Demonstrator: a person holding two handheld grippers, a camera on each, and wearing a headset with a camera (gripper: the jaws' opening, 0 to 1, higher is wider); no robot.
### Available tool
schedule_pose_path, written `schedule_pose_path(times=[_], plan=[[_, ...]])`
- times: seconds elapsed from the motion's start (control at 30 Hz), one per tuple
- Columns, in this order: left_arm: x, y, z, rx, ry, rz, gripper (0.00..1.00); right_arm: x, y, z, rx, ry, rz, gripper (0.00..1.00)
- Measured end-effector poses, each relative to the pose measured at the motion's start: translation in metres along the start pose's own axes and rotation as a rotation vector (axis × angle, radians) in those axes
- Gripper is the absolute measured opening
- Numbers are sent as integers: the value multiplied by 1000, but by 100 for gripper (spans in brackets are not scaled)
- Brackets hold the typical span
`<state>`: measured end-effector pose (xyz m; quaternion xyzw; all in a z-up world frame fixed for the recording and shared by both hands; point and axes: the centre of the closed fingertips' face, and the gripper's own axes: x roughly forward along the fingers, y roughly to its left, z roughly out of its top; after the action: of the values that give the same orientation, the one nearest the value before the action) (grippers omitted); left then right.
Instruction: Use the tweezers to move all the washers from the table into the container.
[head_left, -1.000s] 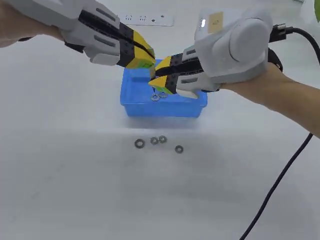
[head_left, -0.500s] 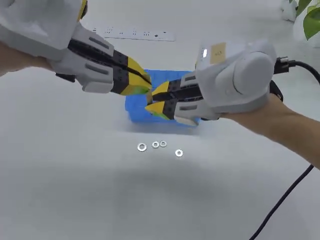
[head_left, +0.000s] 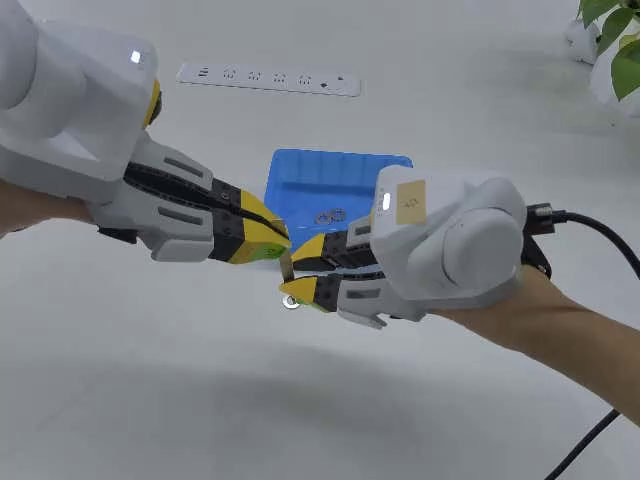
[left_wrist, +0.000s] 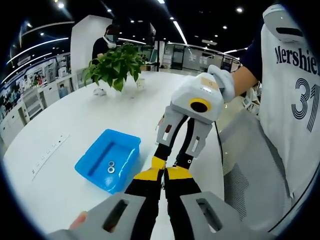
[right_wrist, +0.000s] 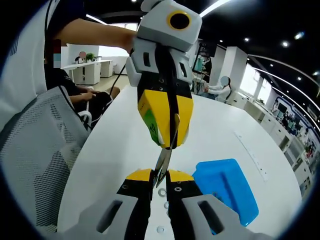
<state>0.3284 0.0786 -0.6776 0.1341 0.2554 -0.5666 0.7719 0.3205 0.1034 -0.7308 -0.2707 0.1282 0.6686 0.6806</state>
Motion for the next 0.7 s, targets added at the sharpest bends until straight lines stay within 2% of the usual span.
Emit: schedule_pose_path(times=[0.43,0.57,0.7], plan=[[4,-5,-15,16,23,-16,6,10,7,-12,0,22,11,11],[6,-3,-18,25,33,-16,6,14,4,-15,-28,40,-7,11],[8,0,-19,41,33,-18,7,17,-1,-18,-14,46,-30,11]])
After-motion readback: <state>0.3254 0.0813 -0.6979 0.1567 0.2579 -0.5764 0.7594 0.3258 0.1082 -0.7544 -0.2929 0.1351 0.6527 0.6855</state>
